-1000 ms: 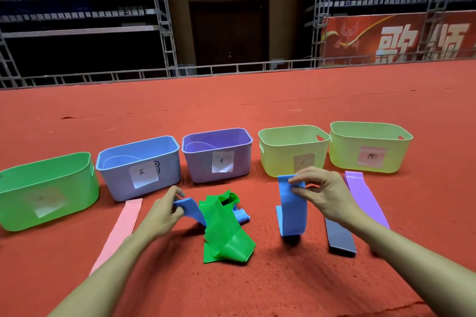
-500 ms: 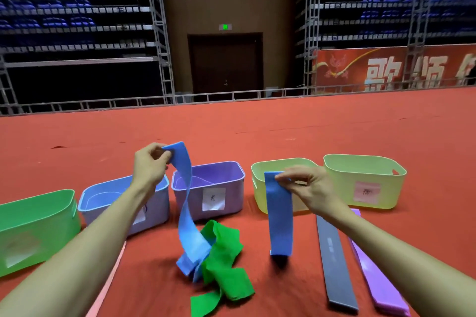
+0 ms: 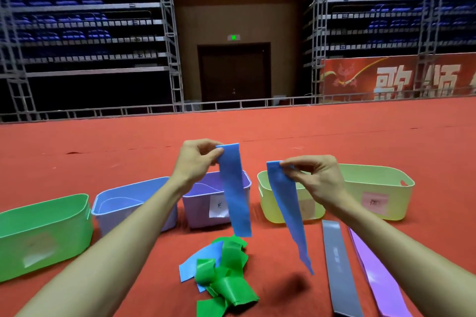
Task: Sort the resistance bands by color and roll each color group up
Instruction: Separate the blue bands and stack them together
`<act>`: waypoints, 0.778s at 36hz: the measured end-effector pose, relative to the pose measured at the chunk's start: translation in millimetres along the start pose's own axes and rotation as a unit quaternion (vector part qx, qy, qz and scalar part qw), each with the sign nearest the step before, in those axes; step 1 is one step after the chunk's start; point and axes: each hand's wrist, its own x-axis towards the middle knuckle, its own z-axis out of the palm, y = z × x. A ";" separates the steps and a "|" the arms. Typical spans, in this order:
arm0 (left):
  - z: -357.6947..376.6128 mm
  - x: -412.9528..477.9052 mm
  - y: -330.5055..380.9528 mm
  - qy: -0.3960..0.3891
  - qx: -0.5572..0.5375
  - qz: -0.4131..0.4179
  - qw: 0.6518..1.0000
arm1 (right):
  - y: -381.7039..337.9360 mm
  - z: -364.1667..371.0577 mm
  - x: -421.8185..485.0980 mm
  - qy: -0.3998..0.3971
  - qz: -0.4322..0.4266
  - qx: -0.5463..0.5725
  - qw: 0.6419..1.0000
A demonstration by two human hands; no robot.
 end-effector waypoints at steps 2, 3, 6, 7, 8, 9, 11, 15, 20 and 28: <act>9.8 -8.9 8.0 -0.004 -0.039 -0.014 0.999 | -10.6 -0.2 -0.1 -0.003 -0.006 0.012 1.000; 14.5 -13.2 12.5 -0.007 -0.055 -0.021 0.998 | -15.4 -0.7 -0.2 -0.006 -0.011 0.013 1.000; 28.0 -23.9 23.7 -0.021 -0.086 -0.035 0.995 | -29.9 -3.0 -0.4 -0.015 -0.027 0.011 0.999; 32.2 -27.4 27.5 -0.027 -0.090 -0.037 0.995 | -34.4 -3.6 -0.1 -0.019 -0.032 0.009 0.999; 36.1 -30.6 31.0 -0.035 -0.095 -0.040 0.994 | -38.6 -4.2 0.1 -0.024 -0.036 0.006 0.999; 40.0 -33.1 34.1 -0.045 -0.104 -0.044 0.993 | -41.7 -4.9 0.2 -0.028 -0.036 0.006 0.999; 46.7 -38.0 40.5 -0.064 -0.127 -0.052 0.989 | -47.6 -6.4 -0.8 -0.038 -0.024 0.012 0.999; 54.8 -46.3 53.6 -0.112 -0.174 -0.055 0.977 | -55.2 -9.7 -4.9 -0.050 -0.010 0.017 0.999; 57.6 -54.5 66.8 -0.162 -0.202 -0.044 0.965 | -60.7 -13.8 -10.2 -0.032 -0.007 0.019 0.999; 55.7 -58.1 79.5 -0.194 -0.206 -0.040 0.958 | -69.1 -20.0 -14.4 -0.010 -0.002 0.017 1.000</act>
